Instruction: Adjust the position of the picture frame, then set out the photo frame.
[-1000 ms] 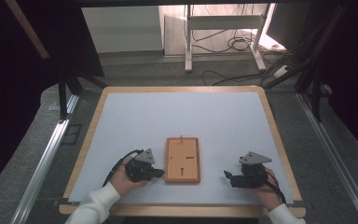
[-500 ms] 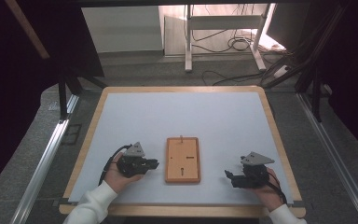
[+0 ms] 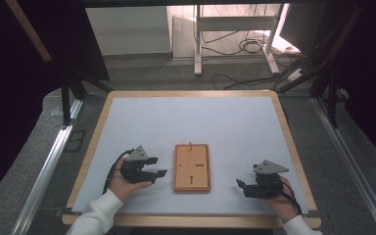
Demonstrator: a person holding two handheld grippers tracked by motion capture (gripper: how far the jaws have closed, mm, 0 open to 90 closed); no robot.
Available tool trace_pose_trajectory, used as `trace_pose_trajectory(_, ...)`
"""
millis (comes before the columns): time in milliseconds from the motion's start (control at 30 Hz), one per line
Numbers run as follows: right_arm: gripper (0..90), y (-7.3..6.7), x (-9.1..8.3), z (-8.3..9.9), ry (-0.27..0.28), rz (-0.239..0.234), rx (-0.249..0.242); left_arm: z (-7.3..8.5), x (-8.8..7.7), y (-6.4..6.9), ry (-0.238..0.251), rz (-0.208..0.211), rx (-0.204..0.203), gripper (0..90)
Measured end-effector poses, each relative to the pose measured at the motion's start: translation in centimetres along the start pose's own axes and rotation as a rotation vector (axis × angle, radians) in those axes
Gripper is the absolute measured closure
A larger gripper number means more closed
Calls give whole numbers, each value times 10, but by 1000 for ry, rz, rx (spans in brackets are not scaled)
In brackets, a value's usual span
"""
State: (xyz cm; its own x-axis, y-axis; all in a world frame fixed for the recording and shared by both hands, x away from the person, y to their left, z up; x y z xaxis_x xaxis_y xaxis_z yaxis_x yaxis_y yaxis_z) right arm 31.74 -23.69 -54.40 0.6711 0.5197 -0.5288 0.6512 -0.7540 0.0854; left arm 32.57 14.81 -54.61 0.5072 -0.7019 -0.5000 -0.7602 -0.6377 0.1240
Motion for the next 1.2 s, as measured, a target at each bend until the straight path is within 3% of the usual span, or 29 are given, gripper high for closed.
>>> trace_pose_trajectory(533, 157, -2, -3, -1, 22, -3, -3, -22, 15, -5, 27, 22, 12, 332)
trace_pose_trajectory(900, 157, -4, -4, -1, 28, -11, -4, -47, 42, -7, 21, 34, 35, 335)
trace_pose_trajectory(1200, 157, -4, -4, 0, 26, -12, -3, -58, 61, -8, -2, 23, 55, 336)
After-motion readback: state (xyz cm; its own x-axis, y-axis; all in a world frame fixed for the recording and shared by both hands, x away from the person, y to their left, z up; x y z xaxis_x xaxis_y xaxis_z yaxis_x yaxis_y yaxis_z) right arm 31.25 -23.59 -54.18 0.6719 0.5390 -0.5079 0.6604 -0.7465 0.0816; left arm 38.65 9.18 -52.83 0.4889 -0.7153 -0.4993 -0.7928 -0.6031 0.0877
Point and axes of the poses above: each handheld gripper's, and its own axes: x roughly forward along the jaws, z roughly out of its underside, y roughly to its right, the point moved 4 cm from there along x, roughly forward along the jaws, and after that the axes turned 8 degrees about y, right-handed, at the moved point
